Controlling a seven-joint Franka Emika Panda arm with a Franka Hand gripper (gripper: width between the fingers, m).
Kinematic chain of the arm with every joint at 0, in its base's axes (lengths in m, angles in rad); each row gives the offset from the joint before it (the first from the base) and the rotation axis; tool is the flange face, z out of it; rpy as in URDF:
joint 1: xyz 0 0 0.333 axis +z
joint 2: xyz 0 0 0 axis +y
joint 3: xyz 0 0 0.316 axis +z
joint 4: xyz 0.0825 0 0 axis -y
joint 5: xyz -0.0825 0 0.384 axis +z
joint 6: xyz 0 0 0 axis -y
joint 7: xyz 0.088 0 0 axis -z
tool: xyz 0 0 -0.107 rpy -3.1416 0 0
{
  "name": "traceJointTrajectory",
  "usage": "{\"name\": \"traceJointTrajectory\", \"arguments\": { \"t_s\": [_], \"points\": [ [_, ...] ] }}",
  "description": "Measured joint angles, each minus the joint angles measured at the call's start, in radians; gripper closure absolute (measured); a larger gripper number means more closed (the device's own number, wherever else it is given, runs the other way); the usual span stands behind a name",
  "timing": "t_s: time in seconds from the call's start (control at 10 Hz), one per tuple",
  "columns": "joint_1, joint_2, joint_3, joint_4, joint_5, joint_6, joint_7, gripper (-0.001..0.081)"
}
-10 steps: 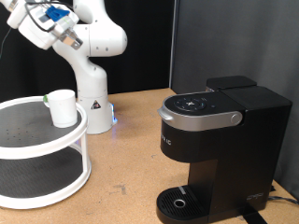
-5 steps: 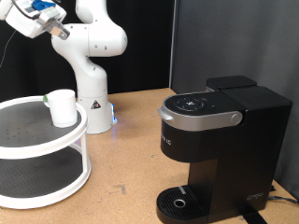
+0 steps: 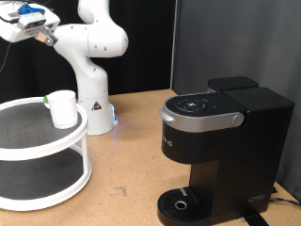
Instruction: Make a cup of coffee with the keurig machine
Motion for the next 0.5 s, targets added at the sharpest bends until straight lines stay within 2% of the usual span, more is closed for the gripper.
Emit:
{"name": "traceJointTrajectory", "arguments": {
  "t_s": [0.2,0.5],
  "points": [
    [-0.028,-0.001,-0.032,-0.013,-0.031,0.004,-0.027,0.0805],
    [-0.056,0.004,-0.043,-0.048,-0.096,0.033,-0.042,0.0805]
  ]
}}
